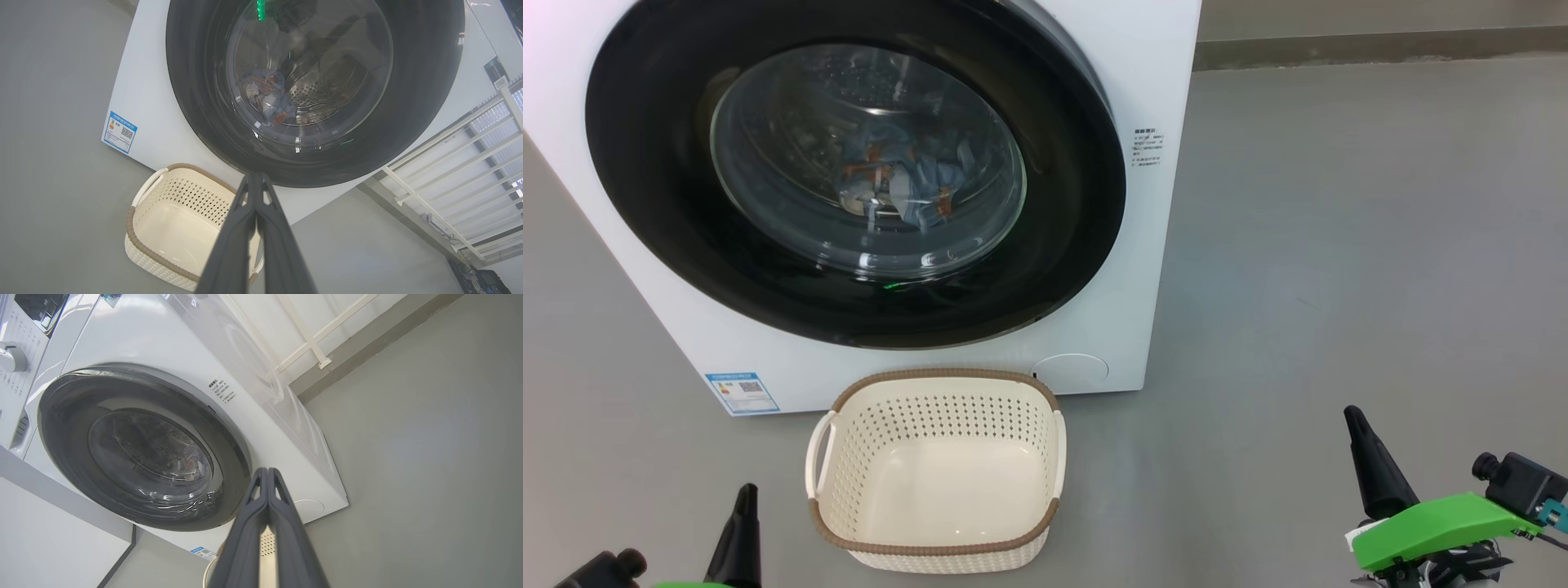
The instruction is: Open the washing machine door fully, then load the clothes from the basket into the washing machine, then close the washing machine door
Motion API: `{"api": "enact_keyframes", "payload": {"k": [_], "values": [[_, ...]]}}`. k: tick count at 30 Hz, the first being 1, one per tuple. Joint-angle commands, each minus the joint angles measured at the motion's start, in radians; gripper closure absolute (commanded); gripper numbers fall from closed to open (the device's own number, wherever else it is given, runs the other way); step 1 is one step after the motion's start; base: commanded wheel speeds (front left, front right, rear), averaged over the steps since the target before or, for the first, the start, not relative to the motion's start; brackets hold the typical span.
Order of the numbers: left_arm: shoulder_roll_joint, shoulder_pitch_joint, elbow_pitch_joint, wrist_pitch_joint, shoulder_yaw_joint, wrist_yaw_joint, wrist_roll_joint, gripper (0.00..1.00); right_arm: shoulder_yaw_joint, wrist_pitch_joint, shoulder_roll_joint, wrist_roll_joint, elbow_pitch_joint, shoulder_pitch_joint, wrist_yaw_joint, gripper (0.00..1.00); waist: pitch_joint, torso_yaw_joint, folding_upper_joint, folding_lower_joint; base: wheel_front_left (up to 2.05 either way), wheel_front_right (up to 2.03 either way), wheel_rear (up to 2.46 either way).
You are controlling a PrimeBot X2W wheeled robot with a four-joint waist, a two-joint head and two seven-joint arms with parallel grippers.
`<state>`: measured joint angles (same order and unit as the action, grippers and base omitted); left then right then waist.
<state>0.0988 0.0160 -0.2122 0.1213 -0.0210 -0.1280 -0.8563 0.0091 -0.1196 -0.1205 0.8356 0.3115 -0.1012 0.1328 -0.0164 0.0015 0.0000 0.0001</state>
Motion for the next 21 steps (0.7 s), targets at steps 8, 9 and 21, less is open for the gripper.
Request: {"api": "enact_keyframes", "payload": {"k": [8,9,21], "values": [[0.004,-0.057,0.013,-0.031,0.035,-0.002,-0.098,1.00,-0.014,0.029,0.004,0.109,-0.034,-0.019,-0.001,1.00,0.002,0.000,0.0000,-0.0001,0.00,0.00,0.00],[0.003,-0.058,0.012,-0.034,0.036,-0.002,-0.107,1.00,-0.016,0.031,0.005,0.118,-0.035,-0.018,-0.001,1.00,0.002,0.000,0.0000,-0.0001,0.00,0.00,0.00],[-0.006,-0.070,0.004,-0.069,0.054,-0.002,-0.220,1.00,-0.035,0.067,0.017,0.233,-0.040,-0.016,-0.001,1.00,0.005,0.000,0.0000,-0.0001,0.00,0.00,0.00]]}}
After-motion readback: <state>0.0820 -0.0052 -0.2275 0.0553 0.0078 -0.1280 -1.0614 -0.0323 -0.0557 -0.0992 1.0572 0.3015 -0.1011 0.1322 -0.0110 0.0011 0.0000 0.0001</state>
